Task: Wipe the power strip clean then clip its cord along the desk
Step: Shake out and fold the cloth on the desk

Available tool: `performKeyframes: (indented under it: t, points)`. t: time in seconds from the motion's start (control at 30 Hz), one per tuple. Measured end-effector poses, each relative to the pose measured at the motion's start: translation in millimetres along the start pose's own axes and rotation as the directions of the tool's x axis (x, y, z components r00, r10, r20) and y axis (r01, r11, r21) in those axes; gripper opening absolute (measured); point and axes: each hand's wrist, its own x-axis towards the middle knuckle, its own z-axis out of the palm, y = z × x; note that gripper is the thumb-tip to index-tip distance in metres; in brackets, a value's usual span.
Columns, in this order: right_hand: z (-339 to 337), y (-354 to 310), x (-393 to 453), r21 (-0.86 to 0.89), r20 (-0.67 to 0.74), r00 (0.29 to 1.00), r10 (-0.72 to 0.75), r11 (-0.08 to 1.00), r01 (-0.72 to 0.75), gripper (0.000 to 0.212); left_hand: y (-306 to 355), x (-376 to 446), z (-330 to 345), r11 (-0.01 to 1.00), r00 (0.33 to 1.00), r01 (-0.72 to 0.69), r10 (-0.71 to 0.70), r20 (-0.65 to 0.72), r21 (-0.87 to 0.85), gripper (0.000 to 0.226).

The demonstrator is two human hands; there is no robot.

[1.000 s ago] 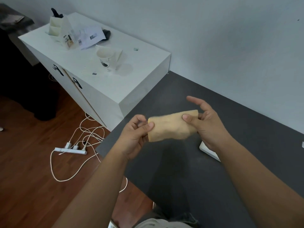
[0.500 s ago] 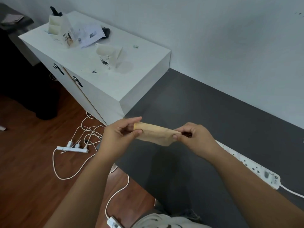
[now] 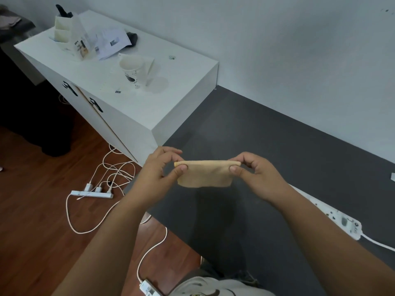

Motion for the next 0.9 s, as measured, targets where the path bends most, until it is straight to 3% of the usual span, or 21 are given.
performKeyframes:
  t: [0.17,0.33,0.43,0.57,0.67,0.77,0.83,0.9]
  points:
    - [12,0,5,0.237,-0.017,0.996,0.086,0.968,-0.08,0.011,0,-1,14,0.975,0.998,0.061,-0.062,0.0,-0.216,0.01]
    - [50,14,4,0.509,0.107,0.952,0.288,0.806,-0.301,0.011,-18,6,25,0.996,0.986,0.06,-0.069,-0.149,-0.061,0.007]
    - [78,35,3,0.534,0.171,0.879,0.446,0.708,-0.463,0.01,-43,16,33,0.984,0.989,0.123,-0.112,-0.092,0.125,0.005]
    - [104,63,12,0.382,0.143,0.78,0.609,0.693,-0.611,0.009,-81,34,52,0.933,0.967,0.164,-0.216,0.135,0.321,0.012]
    - [111,73,20,0.203,0.039,0.781,0.624,0.76,-0.618,0.008,-97,45,66,0.907,0.937,0.176,-0.273,0.217,0.381,0.036]
    - [107,76,25,-0.007,-0.077,0.856,0.511,0.858,-0.513,0.01,-99,44,76,0.866,0.978,0.118,-0.186,0.093,0.486,0.043]
    - [106,80,21,-0.226,-0.168,0.918,0.358,0.893,-0.389,0.027,-95,32,83,0.851,0.999,0.043,-0.051,0.001,0.524,0.042]
    - [106,82,15,-0.424,-0.23,0.953,0.2,0.86,-0.283,0.034,-92,10,98,0.831,0.994,-0.102,0.067,0.084,0.546,0.043]
